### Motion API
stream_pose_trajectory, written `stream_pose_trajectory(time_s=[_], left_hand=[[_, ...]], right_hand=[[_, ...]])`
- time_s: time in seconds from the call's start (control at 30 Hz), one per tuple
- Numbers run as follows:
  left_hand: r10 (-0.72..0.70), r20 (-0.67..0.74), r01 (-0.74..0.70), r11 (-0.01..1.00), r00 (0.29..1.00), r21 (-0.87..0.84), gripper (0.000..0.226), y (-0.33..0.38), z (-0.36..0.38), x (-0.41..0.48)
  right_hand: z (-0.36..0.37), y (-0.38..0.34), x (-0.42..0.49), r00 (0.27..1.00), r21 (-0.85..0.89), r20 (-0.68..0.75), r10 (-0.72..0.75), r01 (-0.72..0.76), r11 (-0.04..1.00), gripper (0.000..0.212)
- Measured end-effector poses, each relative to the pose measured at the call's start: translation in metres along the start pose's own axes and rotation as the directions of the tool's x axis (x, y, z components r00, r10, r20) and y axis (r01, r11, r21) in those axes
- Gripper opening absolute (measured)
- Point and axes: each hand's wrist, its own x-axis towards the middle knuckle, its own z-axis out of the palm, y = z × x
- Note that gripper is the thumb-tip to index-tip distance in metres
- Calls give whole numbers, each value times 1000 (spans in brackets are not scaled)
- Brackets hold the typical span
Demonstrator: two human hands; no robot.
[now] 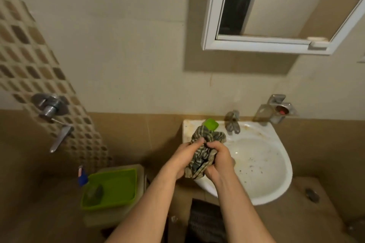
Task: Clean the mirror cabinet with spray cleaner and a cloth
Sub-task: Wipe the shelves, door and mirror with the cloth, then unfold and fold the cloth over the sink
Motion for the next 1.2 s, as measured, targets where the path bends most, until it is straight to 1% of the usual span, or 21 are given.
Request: stream_pose_trajectory(time_s=[0.07,0.13,0.17,0.23,0.3,0.33,0.4,0.47,0.53,0.6,0.7,0.73,0.8,0.87,0.9,0.97,1.03,1.07,1.1,1.17,1.2], left_hand=[[-23,25,22,999,999,27,48,-3,-4,-4],[-7,5,6,997,1000,74,37,-8,-3,-7],[16,-28,-14,997,999,82,30,-11,-2,-10],[58,-122,-56,998,991,25,22,-14,0,-12],[91,-238,-95,995,967,-8,20,-14,5,-14],[102,-289,-111,994,952,-15,19,-14,8,-15],[98,-366,-133,989,926,-71,21,-14,15,-16],[87,-431,-162,977,898,-140,21,-15,21,-15],[77,-485,-182,968,871,-174,21,-19,26,-16],[111,-531,-204,972,840,-119,24,-27,30,-18],[244,-545,-230,969,802,94,22,-36,36,-25],[293,-532,-248,956,794,156,20,-37,37,-28],[397,-485,-296,915,779,274,19,-36,39,-38],[491,-419,-331,855,764,399,19,-34,40,-46],[525,-394,-345,828,754,443,18,-32,41,-50],[573,-389,-362,791,722,493,16,-28,37,-60],[605,-428,-363,772,671,522,18,-20,28,-70],[615,-451,-349,765,647,541,19,-15,20,-75],[613,-470,-333,766,635,549,20,-12,16,-78],[595,-492,-323,784,635,530,17,-4,0,-86],[580,-504,-329,800,640,502,18,0,-8,-89]], right_hand=[[-14,-4,-3,999,-14,30,22,-21,1000,48],[-27,-12,-4,998,-65,52,34,-30,997,47],[-31,-15,-5,998,-127,50,24,-17,992,43],[-37,-23,-2,998,-287,3,-62,60,956,37],[-45,-31,1,984,-455,-63,-168,122,882,28],[-49,-34,2,979,-514,-77,-188,122,849,25],[-57,-39,3,981,-555,-79,-176,104,826,20],[-64,-42,2,980,-534,-95,-173,97,840,24],[-68,-47,1,974,-509,-136,-181,88,856,27],[-71,-53,2,965,-526,-174,-197,78,847,23],[-78,-53,3,948,-550,-219,-232,77,832,26],[-80,-52,3,950,-549,-217,-223,70,833,28],[-80,-46,0,969,-522,-199,-144,19,853,28],[-83,-35,-5,988,-499,-152,-29,-52,865,32],[-86,-29,-7,995,-514,-100,13,-63,856,35],[-93,-15,-8,997,-534,13,83,-63,843,40],[-93,-3,-6,990,-538,69,123,-67,840,40],[-88,4,-5,989,-595,74,125,-57,802,39],[-85,7,-5,990,-673,63,124,-49,738,36],[-73,16,-2,988,-786,32,154,-70,614,28],[-67,17,-2,986,-797,27,167,-79,599,25]])
